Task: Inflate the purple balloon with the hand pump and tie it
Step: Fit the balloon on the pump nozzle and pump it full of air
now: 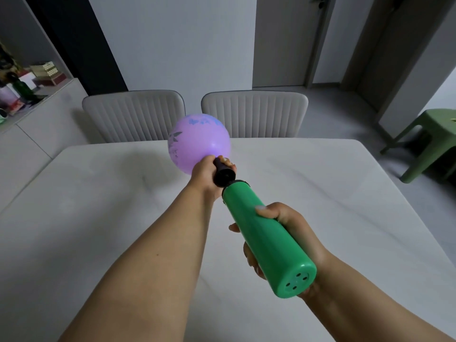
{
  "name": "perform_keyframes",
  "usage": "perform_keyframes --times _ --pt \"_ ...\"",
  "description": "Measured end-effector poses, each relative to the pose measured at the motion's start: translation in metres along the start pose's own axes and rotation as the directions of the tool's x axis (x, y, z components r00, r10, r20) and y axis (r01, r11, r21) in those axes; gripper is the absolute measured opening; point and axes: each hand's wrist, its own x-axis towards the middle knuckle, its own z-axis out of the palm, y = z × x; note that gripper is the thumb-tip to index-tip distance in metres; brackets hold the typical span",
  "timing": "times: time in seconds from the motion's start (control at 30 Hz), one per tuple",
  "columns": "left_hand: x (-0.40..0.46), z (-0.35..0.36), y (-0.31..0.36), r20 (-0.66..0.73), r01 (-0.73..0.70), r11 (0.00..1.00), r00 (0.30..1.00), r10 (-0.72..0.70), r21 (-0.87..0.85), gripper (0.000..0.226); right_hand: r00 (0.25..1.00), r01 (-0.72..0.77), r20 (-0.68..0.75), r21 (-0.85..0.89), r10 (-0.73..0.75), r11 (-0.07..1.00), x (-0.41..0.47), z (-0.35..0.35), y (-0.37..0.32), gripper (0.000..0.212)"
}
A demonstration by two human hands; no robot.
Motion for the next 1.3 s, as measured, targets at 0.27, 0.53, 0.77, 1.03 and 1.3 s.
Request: perform_keyframes --times 0.27,0.53,0.77,1.03,1.3 --pt "-0.002 -0.004 -0.011 -0.052 0.044 0.999 0.998 -0.044 -0.003 0.034 1.000 -0.008 -0.025 -0.022 0.008 1.000 0.007 0.002 -0.007 0.052" --pt "-0.003 0.001 -0.014 0.024 0.024 0.998 0.999 -0.026 0.066 0.032 0.996 0.032 -0.086 -0.042 -0.035 0.999 0.021 0.005 -0.011 0.049" --pt "0.013 -0.010 0.004 -0.029 0.007 1.000 1.000 -0.007 0.001 0.033 1.000 -0.017 0.016 -0.050 0.017 0.999 0.007 0.000 -0.004 0.057" --pt "0.002 0.000 -0.021 -0.011 0.021 0.994 1.000 -0.020 0.103 0.032 0.995 -0.003 -0.099 -0.088 -0.005 0.996 0.024 0.002 -0.018 0.046" --pt "0.010 -0.007 -0.007 -0.043 0.017 0.999 0.999 -0.015 0.052 0.032 0.999 -0.034 -0.042 -0.072 0.031 0.997 0.014 -0.004 -0.008 0.048"
